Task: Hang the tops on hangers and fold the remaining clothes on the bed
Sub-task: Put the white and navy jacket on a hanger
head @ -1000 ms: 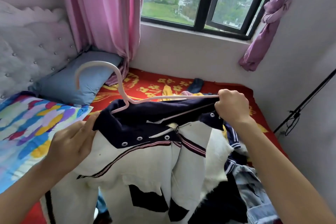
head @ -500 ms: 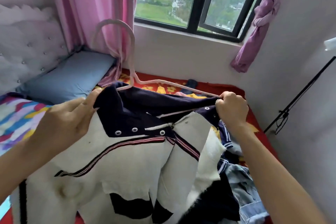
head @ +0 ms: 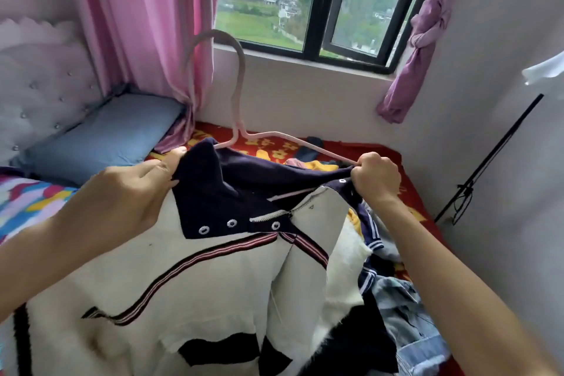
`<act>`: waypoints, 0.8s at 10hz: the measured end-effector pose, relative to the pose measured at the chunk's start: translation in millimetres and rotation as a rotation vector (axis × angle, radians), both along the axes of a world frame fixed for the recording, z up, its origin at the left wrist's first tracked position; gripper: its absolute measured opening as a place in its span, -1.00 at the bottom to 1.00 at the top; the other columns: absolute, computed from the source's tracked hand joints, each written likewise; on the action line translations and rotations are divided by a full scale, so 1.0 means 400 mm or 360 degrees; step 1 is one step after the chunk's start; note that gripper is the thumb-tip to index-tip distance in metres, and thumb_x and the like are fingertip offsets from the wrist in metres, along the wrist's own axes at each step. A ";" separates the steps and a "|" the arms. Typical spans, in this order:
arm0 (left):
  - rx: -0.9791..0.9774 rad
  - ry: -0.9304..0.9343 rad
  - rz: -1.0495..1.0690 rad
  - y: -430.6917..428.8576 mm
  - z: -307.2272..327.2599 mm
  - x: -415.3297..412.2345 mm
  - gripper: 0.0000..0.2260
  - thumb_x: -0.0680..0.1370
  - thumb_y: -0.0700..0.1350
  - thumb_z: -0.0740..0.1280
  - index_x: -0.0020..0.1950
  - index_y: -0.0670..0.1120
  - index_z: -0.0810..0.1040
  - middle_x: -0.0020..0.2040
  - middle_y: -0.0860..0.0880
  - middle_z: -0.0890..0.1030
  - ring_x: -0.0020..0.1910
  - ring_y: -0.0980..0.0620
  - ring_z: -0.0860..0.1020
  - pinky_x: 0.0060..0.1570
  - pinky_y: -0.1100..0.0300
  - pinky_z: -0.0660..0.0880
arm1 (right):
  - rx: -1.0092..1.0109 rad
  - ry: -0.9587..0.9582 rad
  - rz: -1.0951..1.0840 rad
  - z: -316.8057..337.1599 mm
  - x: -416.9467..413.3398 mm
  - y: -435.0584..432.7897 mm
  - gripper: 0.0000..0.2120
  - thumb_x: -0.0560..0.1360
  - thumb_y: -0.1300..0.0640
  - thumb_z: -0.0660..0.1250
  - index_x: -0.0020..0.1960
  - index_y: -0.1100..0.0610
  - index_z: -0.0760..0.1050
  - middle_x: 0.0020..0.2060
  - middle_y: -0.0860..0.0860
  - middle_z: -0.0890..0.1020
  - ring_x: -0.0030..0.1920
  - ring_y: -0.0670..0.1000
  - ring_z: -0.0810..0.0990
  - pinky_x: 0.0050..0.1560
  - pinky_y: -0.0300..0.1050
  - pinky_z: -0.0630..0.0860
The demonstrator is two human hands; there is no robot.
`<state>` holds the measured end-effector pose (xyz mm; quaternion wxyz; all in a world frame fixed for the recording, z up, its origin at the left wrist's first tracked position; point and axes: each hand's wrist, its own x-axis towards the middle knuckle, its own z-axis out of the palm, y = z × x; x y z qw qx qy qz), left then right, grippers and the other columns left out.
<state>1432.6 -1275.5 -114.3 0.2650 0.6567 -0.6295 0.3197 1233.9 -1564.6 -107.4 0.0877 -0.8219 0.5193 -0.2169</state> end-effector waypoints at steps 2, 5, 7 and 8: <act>-0.0015 0.0295 0.0041 -0.014 -0.032 0.065 -0.58 0.53 -0.03 0.17 0.22 -0.30 0.52 -0.22 -0.25 0.65 -0.28 -0.05 0.53 -0.24 0.10 0.43 | 0.0337 -0.0389 0.0337 -0.013 -0.029 -0.031 -0.82 0.36 0.39 0.26 -0.17 0.24 0.61 -0.32 0.16 0.61 -0.27 0.15 0.55 -0.29 -0.13 0.39; -0.0393 0.1200 0.0197 0.029 0.055 0.021 -0.82 0.49 0.17 0.21 0.00 0.48 0.46 -0.25 0.43 0.53 -0.22 0.45 0.47 -0.19 0.61 0.34 | 0.1581 -0.0954 0.0436 -0.272 -0.083 -0.018 -0.25 0.13 0.20 0.20 0.35 0.02 0.35 0.29 0.02 0.40 0.28 -0.01 0.33 0.16 -0.06 0.29; -0.0538 0.1362 0.0144 0.060 0.033 0.265 -0.63 0.50 0.12 0.35 0.25 0.01 0.48 -0.09 0.22 0.56 -0.08 0.32 0.56 -0.03 0.29 0.50 | 0.1706 -0.0693 0.0870 -0.257 0.073 0.084 -0.28 0.11 0.30 0.14 0.29 0.08 0.37 0.09 -0.06 0.49 0.06 -0.13 0.45 -0.13 -0.23 0.35; -0.0497 0.1307 -0.0009 0.016 0.095 0.127 -0.61 0.47 0.26 0.29 0.26 0.19 0.49 -0.09 0.08 0.50 -0.10 0.16 0.48 0.09 0.29 0.41 | 0.1642 -0.0405 0.0858 -0.342 0.165 0.164 -0.57 0.07 0.27 0.14 -0.06 0.24 0.47 -0.19 0.10 0.46 -0.22 -0.04 0.38 -0.25 -0.18 0.29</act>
